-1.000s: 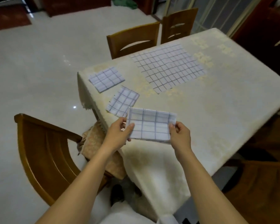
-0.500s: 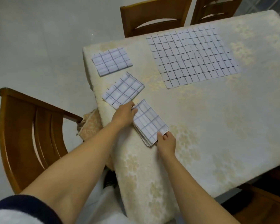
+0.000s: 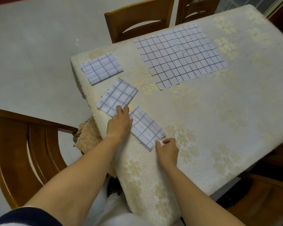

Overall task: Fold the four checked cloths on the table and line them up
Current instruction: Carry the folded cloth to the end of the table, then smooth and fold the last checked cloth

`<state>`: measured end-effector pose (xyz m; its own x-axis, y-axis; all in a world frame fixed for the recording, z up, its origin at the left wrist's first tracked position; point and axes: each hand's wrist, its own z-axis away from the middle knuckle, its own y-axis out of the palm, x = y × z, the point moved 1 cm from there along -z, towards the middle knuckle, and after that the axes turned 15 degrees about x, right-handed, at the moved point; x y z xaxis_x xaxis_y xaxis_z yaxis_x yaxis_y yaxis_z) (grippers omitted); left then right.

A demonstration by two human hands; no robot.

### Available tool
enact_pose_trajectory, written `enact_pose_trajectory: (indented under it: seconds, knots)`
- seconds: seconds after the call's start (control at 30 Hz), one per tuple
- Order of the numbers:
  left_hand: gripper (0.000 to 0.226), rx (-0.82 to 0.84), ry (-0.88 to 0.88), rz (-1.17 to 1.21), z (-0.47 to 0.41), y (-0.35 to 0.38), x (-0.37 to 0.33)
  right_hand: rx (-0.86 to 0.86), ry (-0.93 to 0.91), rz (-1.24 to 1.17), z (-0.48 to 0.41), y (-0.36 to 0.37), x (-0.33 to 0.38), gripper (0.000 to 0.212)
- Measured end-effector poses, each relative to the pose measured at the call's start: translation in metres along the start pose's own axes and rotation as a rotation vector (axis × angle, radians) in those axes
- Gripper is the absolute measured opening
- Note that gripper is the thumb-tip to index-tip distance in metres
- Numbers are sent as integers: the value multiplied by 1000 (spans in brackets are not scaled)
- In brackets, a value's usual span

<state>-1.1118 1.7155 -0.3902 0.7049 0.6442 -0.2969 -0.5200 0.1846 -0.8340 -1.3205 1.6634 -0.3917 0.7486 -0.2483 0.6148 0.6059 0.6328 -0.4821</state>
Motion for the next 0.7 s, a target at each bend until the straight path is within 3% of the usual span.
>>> enact_pose_trajectory:
  seconds: [0.13,0.27,0.53,0.7]
  knots:
    - [26,90,87,-228,13,-9,-1,-7,12,100,17,0,-4,8]
    - [21,164,133,-128,28,-29,-2,-29,-71,197,46,-4,-4,11]
    - [21,-76,451,-35,100,-69,1,-251,-355,281,109,-18,37,10]
    - [20,-208,414,-48,159,-106,30,-339,-585,435,152,-21,70,14]
